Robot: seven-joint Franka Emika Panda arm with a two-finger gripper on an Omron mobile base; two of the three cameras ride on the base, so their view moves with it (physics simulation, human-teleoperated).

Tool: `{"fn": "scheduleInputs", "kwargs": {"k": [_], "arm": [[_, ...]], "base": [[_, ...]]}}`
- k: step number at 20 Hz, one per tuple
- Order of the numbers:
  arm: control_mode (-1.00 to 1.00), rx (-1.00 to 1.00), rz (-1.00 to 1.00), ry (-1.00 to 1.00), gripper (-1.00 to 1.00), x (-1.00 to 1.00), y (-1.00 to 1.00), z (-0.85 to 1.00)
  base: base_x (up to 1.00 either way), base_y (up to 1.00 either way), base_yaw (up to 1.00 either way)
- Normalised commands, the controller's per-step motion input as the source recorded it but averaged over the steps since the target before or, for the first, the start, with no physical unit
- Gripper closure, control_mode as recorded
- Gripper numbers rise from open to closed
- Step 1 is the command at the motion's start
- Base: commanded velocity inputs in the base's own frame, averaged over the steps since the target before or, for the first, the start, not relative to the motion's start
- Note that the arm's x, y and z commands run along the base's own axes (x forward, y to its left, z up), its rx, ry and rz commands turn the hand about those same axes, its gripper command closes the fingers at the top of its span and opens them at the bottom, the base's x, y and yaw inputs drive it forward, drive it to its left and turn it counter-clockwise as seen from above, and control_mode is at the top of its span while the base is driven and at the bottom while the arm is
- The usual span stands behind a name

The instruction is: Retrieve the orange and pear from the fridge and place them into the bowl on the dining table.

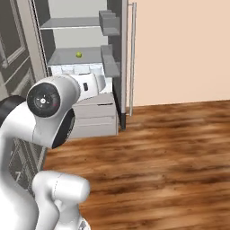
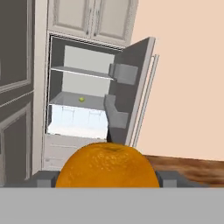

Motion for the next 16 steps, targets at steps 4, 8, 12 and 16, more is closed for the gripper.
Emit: {"fn": "scheduleInputs", "kwargs": {"k": [4,8,12,16], "arm": [[1.00,0.00,0.00,0.00,1.00,0.00,0.00,0.00],[1.00,0.00,0.00,0.00,1.00,0.00,0.00,0.00],[1.00,0.00,0.00,0.00,1.00,0.00,0.00,0.00],[1.00,0.00,0.00,0.00,1.00,0.00,0.00,0.00]], "base": [[-0.33,-0.29,-0.46],[0.01,-0.29,-0.45],[0.13,-0.34,-0.43],[0.12,-0.36,-0.42]]}}
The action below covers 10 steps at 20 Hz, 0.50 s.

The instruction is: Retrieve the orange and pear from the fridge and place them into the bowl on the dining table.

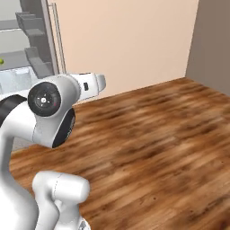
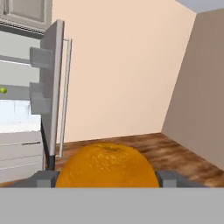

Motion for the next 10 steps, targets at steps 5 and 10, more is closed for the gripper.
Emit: {"fn": "scheduleInputs", "kwargs": {"k": [5,10], "arm": [[1.00,0.00,0.00,0.00,1.00,0.00,0.00,0.00],[1.00,0.00,0.00,0.00,1.00,0.00,0.00,0.00]], "base": [[0.23,-0.34,-0.40],[0.30,-0.31,-0.39]]}}
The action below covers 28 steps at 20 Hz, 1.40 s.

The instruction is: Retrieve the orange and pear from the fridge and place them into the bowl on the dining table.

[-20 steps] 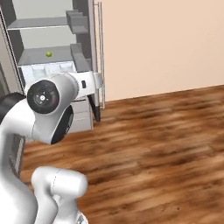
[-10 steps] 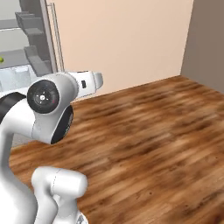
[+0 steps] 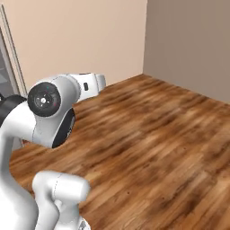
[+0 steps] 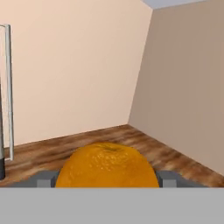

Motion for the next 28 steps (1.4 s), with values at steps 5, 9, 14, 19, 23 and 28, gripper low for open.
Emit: {"fn": "scheduleInputs", "kwargs": {"k": [5,9,14,19,23,28], "arm": [[1.00,0.00,0.00,0.00,1.00,0.00,0.00,0.00],[1.00,0.00,0.00,0.00,1.00,0.00,0.00,0.00],[1.00,0.00,0.00,0.00,1.00,0.00,0.00,0.00],[1.00,0.00,0.00,0.00,1.00,0.00,0.00,0.00],[1.00,0.00,0.00,0.00,1.00,0.00,0.00,0.00],[1.00,0.00,0.00,0.00,1.00,0.00,0.00,0.00]], "base": [[0.41,-0.22,-0.43],[0.45,-0.16,-0.53],[0.46,-0.08,-0.58],[0.55,0.00,-0.59],[0.59,0.00,-0.58],[0.60,0.00,-0.57]]}}
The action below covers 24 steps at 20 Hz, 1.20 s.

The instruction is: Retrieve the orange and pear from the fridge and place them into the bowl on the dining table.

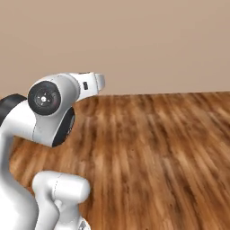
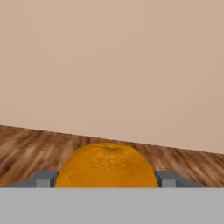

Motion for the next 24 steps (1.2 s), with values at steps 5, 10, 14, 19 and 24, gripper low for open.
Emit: {"fn": "scheduleInputs", "kwargs": {"k": [5,10,14,19,24], "arm": [[1.00,0.00,0.00,0.00,1.00,0.00,0.00,0.00],[1.00,0.00,0.00,0.00,1.00,0.00,0.00,0.00],[1.00,0.00,0.00,0.00,1.00,0.00,0.00,0.00],[1.00,0.00,0.00,0.00,1.00,0.00,0.00,0.00],[1.00,0.00,0.00,0.00,1.00,0.00,0.00,0.00]], "base": [[0.65,0.00,-0.57],[0.75,0.00,-0.55],[0.67,0.00,-0.52],[0.62,0.00,-0.51],[0.61,0.02,-0.49]]}}
